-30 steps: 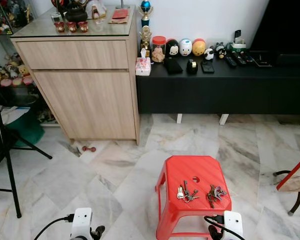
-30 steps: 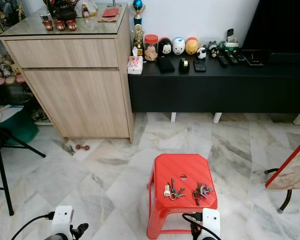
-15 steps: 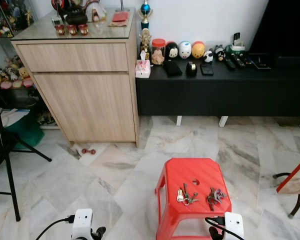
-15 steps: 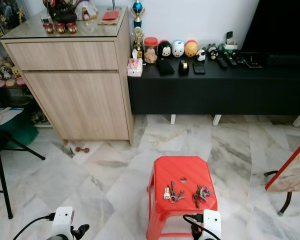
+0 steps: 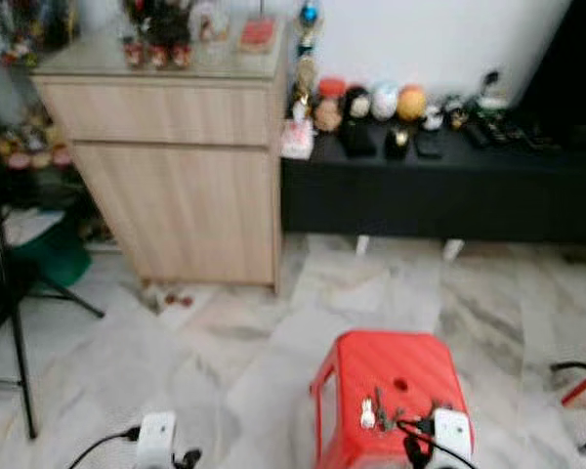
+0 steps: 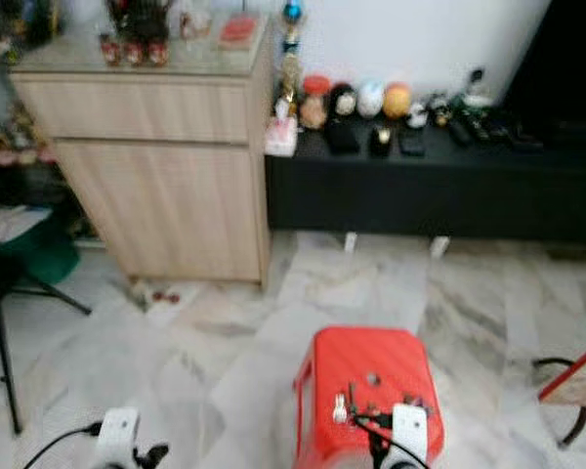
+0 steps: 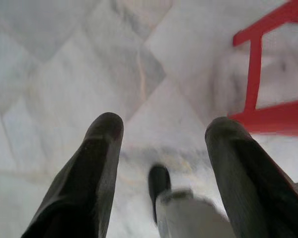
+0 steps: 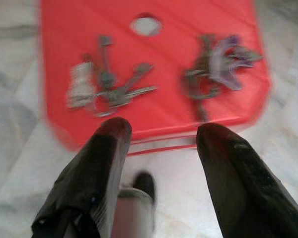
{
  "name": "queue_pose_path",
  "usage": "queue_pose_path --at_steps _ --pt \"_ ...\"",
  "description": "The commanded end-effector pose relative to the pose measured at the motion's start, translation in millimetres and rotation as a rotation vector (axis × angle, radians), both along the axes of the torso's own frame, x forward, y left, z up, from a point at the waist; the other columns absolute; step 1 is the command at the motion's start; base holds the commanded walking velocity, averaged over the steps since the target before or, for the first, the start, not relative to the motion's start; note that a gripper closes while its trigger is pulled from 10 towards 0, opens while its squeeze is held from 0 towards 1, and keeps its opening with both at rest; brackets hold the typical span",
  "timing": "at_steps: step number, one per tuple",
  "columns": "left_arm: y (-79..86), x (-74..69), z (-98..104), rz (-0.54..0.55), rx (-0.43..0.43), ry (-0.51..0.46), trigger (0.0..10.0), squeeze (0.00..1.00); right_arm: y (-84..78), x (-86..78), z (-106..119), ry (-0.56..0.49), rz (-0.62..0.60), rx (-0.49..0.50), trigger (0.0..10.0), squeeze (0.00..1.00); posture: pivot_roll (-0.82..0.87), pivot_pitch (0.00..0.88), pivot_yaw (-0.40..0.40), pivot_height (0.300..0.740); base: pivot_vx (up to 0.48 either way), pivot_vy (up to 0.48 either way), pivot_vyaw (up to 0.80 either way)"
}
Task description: Hang keys on a hook
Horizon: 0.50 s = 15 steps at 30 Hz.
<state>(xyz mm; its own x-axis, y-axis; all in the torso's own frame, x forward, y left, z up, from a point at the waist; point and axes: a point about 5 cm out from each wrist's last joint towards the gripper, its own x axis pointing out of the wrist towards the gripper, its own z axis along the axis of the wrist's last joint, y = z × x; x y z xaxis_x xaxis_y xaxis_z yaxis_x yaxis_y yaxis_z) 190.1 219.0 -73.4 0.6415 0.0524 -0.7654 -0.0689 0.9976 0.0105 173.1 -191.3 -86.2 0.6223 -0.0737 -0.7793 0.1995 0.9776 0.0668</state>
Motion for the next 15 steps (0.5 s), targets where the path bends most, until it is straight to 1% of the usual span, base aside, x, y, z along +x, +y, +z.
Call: queue_pose_path --at_steps 1,5,15 --pt "-8.3 -1.2 -2.7 -0.016 -0.021 0.019 10.0 0.00 -7.4 -3.1 -0.4 0.005 -0.035 -0.009 10.0 0.00 -0.01 0.000 -0.026 0.740 0.000 0.000 -0.73" --pt "-8.4 -1.8 -3.0 -0.016 -0.023 0.021 10.0 0.00 -7.8 -3.7 -0.6 0.008 -0.036 -0.015 10.0 0.00 -0.01 0.000 -0.027 0.740 0.000 0.000 -0.72" --pt "-8.6 -2.9 -3.5 -0.015 -0.027 0.021 10.0 0.00 -7.6 -3.1 0.0 -0.003 -0.035 -0.020 10.0 0.00 -0.01 0.000 -0.028 0.740 0.000 0.000 0.00"
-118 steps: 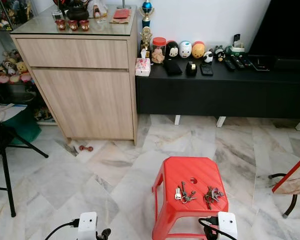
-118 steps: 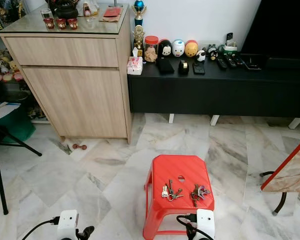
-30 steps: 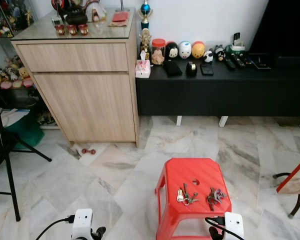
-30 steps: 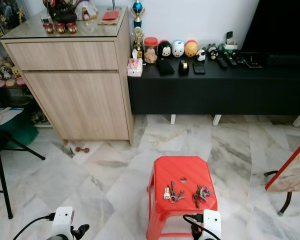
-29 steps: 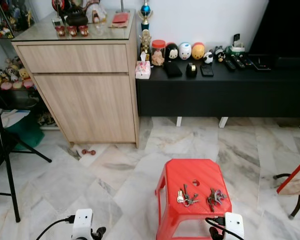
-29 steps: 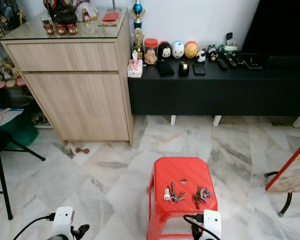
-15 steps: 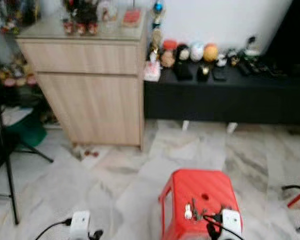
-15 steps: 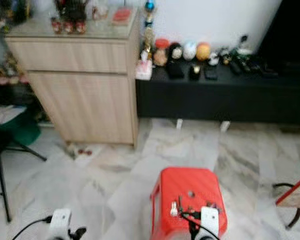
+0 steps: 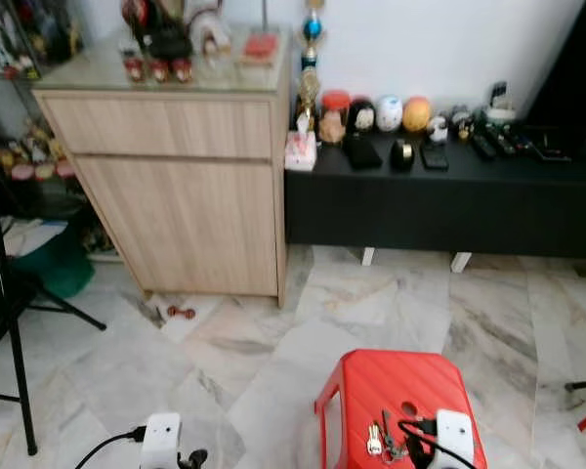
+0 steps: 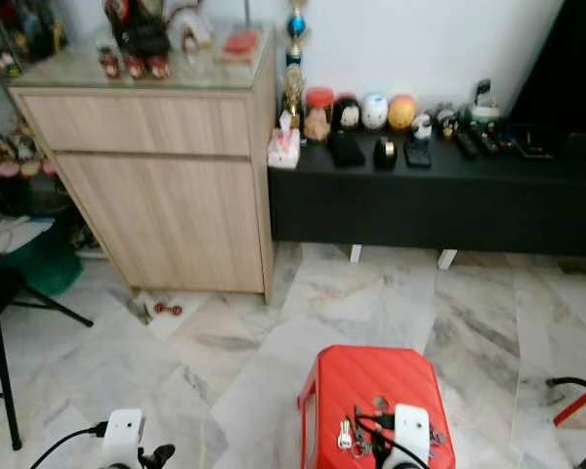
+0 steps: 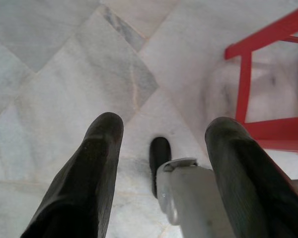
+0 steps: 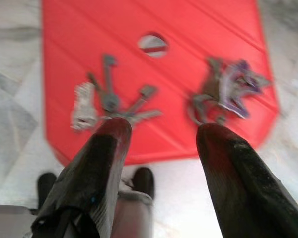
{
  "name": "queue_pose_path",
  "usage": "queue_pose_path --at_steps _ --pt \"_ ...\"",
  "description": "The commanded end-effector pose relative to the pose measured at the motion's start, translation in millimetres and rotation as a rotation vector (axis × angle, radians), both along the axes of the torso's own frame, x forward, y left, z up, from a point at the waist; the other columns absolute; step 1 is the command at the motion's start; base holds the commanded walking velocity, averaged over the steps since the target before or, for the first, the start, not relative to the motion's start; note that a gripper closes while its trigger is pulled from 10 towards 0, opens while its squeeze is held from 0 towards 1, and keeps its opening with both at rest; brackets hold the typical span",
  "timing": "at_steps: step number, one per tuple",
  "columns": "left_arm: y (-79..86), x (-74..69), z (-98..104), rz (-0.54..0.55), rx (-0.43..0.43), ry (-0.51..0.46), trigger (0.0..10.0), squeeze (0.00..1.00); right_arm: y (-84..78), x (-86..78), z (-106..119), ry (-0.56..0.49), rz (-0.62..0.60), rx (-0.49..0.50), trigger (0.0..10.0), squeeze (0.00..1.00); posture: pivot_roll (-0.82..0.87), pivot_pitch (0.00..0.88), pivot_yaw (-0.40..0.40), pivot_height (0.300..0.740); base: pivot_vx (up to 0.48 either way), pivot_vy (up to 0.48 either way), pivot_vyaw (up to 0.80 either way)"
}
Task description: Hang keys on a hook
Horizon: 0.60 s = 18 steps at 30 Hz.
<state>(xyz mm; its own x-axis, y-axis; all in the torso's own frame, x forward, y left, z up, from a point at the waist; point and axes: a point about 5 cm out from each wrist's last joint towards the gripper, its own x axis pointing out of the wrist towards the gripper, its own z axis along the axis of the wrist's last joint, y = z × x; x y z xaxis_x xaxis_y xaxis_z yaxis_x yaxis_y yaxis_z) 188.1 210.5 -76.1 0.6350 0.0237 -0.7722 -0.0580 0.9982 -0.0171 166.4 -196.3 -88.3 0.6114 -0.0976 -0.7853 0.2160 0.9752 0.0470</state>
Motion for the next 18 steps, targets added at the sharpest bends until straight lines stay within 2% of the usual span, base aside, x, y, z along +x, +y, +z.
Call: queue_pose_path --at_steps 1,18 --pt "0.1 -1.1 -0.8 -0.005 0.002 0.012 10.0 0.00 -2.7 3.7 2.1 -0.016 -0.021 -0.003 10.0 0.00 -0.01 0.000 -0.028 0.740 0.000 0.000 0.00" --pt "0.0 -2.5 -1.5 -0.013 0.010 0.015 10.0 0.00 -8.5 1.1 1.8 -0.009 -0.028 -0.004 10.0 0.00 -0.01 0.000 -0.031 0.740 0.000 0.000 0.00"
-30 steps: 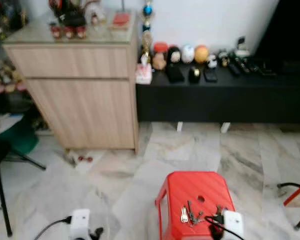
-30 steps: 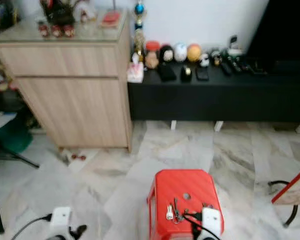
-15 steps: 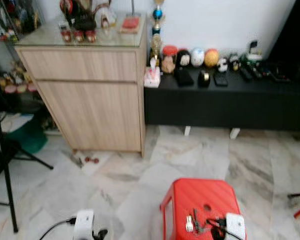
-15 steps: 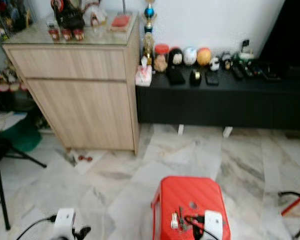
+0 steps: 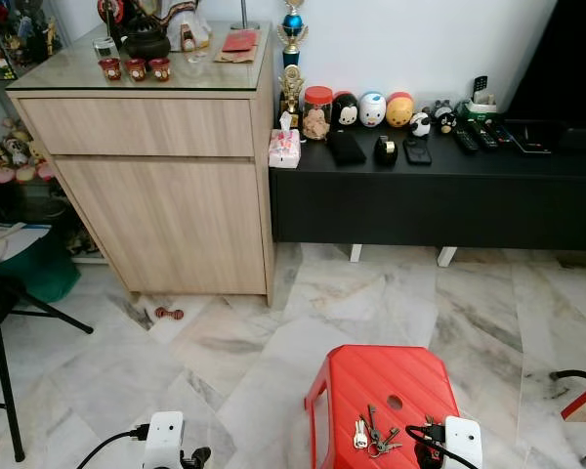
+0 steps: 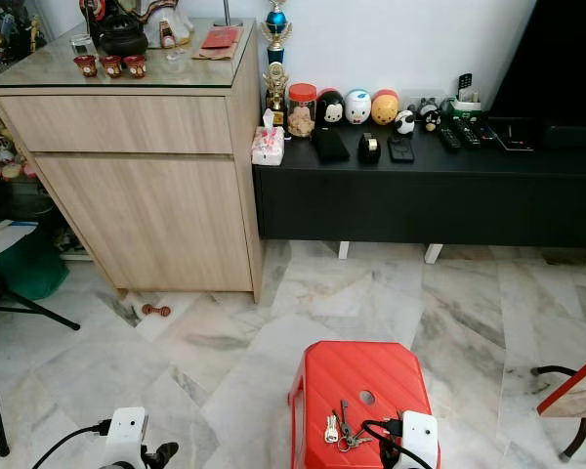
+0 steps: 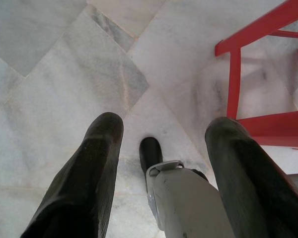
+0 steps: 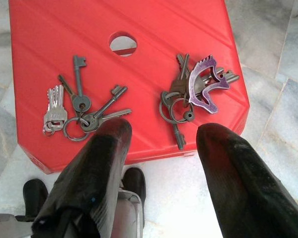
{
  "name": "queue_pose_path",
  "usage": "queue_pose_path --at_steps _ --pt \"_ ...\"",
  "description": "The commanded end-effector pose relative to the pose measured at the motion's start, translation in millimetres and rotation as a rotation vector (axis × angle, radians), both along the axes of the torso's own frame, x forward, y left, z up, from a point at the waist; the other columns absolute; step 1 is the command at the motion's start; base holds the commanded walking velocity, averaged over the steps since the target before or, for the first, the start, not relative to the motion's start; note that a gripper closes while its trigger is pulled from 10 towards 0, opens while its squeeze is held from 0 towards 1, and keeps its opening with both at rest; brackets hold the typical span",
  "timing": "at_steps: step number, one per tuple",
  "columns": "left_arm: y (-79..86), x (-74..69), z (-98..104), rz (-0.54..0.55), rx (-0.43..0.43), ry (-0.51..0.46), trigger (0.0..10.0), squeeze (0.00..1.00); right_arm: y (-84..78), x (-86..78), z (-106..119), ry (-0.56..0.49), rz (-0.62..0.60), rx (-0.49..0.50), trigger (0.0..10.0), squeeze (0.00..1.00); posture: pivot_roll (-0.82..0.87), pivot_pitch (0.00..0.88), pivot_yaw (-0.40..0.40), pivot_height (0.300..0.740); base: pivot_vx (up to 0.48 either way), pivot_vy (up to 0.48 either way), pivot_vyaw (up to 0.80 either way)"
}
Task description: Hang keys on a hook
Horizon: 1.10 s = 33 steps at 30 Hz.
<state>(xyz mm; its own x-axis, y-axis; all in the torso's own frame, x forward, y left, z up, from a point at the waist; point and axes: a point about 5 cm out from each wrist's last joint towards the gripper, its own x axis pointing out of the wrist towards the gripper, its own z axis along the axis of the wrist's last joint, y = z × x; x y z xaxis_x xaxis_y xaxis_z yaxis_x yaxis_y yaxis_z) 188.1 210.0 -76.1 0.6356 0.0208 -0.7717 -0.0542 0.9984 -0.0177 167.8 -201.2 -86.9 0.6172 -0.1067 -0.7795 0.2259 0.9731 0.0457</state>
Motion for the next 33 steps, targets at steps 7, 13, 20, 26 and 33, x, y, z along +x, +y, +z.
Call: queue_pose_path --at_steps 7,13,20,26,33 --pt "0.6 -3.4 -1.8 -0.007 0.011 0.018 10.0 0.00 -3.2 -8.0 -3.0 0.020 -0.017 0.005 10.0 0.00 -0.01 0.000 -0.031 0.740 0.000 0.000 0.00" --pt "-0.1 -3.3 -1.9 -0.014 0.015 0.018 10.0 0.00 -0.2 -13.4 -5.7 0.036 -0.017 0.012 10.0 0.00 -0.01 0.000 -0.033 0.740 0.000 -0.042 0.00" --pt "-1.4 -3.2 -2.1 -0.013 0.014 0.017 10.0 0.00 4.2 -10.6 -5.4 0.035 -0.012 0.014 10.0 0.00 -0.01 0.000 -0.034 0.740 0.000 -0.271 0.00" --pt "-1.3 -3.5 -2.2 -0.016 0.015 0.018 10.0 0.00 5.4 -10.7 -5.6 0.035 -0.009 0.015 10.0 0.00 -0.01 0.000 -0.034 0.740 0.000 -0.274 0.00" --pt "-0.5 -3.9 -2.3 0.002 0.013 0.017 10.0 0.00 4.8 -13.0 -6.4 0.038 -0.011 0.015 10.0 0.00 -0.01 0.000 -0.035 0.740 0.000 -0.207 0.00"
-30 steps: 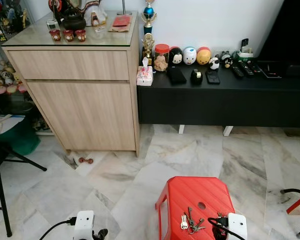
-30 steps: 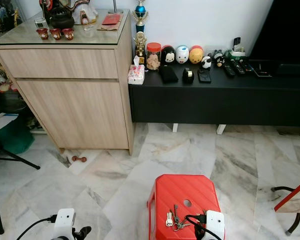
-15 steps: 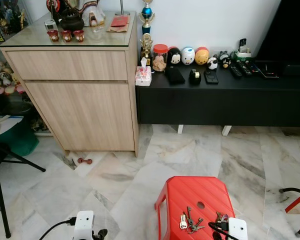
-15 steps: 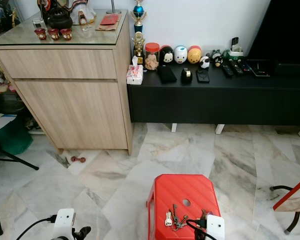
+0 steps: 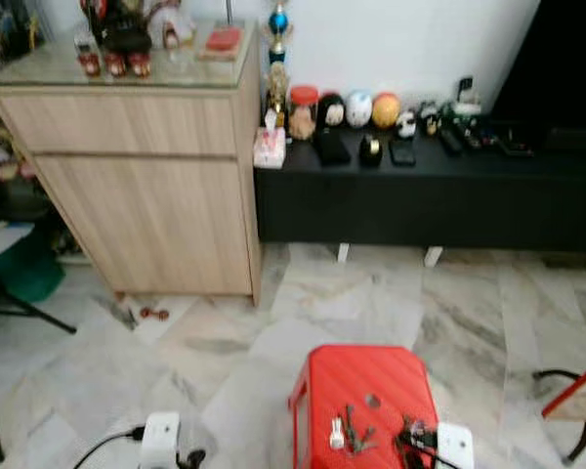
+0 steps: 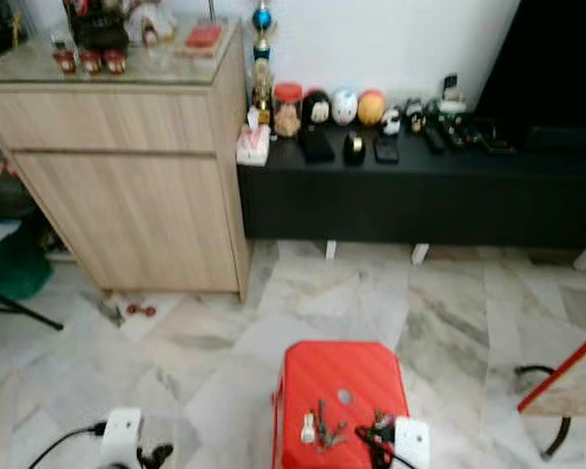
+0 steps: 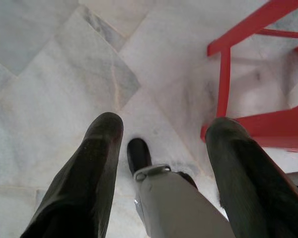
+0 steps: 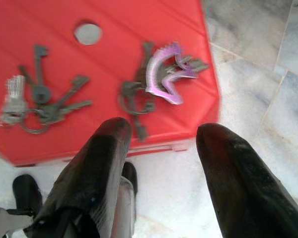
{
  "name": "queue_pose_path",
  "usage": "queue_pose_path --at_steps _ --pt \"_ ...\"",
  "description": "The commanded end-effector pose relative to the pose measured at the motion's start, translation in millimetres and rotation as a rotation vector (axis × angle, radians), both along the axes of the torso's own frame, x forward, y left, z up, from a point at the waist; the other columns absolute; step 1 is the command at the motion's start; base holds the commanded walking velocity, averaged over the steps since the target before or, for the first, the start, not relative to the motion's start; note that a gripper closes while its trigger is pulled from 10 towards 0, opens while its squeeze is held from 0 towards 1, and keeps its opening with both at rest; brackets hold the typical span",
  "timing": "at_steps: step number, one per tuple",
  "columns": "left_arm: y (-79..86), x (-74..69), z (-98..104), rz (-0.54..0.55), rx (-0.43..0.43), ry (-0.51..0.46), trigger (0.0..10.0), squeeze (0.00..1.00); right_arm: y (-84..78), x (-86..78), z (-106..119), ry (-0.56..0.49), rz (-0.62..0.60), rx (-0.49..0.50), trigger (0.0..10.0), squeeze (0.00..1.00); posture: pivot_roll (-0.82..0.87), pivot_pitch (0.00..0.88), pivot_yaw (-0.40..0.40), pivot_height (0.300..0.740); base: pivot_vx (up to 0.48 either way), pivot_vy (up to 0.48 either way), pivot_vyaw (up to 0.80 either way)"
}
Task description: Hang keys on a hook
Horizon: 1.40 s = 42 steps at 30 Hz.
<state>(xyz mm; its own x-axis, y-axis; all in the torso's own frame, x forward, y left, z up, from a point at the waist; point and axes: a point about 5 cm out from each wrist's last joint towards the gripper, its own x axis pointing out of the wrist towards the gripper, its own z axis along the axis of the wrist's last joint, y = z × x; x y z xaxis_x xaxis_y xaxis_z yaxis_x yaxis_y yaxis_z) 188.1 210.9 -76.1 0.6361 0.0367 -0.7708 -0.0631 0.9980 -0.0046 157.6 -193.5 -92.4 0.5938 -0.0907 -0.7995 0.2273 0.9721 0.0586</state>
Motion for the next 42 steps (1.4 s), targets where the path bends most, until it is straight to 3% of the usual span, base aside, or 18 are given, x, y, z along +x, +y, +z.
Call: queue_pose_path --at_steps 1,7,14,19,30,42 --pt "-1.5 -3.8 -2.4 -0.010 0.001 0.018 10.0 0.00 -3.2 -3.0 -0.8 0.009 -0.011 -0.005 10.0 0.00 -0.01 0.000 -0.035 0.740 0.000 0.000 0.00" --pt "-1.3 -3.5 -2.2 -0.012 0.002 0.016 10.0 0.00 -5.7 -2.1 -0.2 0.008 -0.011 -0.007 10.0 0.00 -0.01 0.000 -0.036 0.740 0.000 0.000 0.00" --pt "-1.0 -3.4 -2.0 -0.010 0.000 0.015 10.0 0.00 -17.9 13.7 8.2 -0.023 -0.013 -0.020 10.0 0.00 -0.01 0.000 -0.037 0.740 0.000 0.000 0.00" --pt "-1.6 -2.6 -1.8 -0.010 0.000 0.013 10.0 0.00 -17.2 18.0 10.0 -0.035 -0.009 -0.020 10.0 0.00 -0.01 0.000 -0.036 0.740 0.000 0.000 0.00" --pt "-4.3 -3.5 -2.7 0.004 -0.019 0.014 10.0 0.00 -2.6 8.3 3.6 -0.014 0.007 -0.009 10.0 0.00 -0.02 0.000 -0.040 0.740 0.000 0.000 0.00" --pt "-8.9 -3.8 -3.4 -0.020 -0.012 0.010 10.0 0.00 -7.7 7.0 4.2 -0.020 0.030 -0.024 10.0 0.00 -0.02 0.000 -0.050 0.740 0.000 0.000 0.00"
